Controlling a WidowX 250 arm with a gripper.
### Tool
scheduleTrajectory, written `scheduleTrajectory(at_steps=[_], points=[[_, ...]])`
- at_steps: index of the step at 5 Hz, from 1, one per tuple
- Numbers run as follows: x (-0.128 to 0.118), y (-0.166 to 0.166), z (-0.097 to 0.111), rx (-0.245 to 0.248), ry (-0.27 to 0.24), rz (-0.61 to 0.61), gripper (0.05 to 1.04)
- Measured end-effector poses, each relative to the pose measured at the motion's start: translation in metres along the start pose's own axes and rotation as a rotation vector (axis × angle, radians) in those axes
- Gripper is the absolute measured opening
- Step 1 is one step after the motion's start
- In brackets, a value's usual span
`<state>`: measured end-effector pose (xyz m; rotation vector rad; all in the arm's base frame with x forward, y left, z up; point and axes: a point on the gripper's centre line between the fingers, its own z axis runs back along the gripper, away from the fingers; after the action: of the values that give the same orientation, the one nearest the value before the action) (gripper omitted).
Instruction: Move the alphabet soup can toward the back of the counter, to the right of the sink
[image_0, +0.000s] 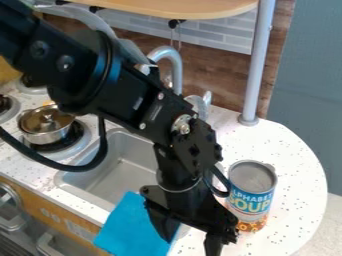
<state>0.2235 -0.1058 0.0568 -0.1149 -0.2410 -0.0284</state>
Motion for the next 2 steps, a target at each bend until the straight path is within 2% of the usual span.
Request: scheduleTrajectory(at_steps=[1, 2], points=[[-0.002, 0.000, -0.004, 0.006, 0.014, 0.002, 1.005], [0.005, -0.015, -0.014, 0.012, -0.016, -0.031, 1.005]])
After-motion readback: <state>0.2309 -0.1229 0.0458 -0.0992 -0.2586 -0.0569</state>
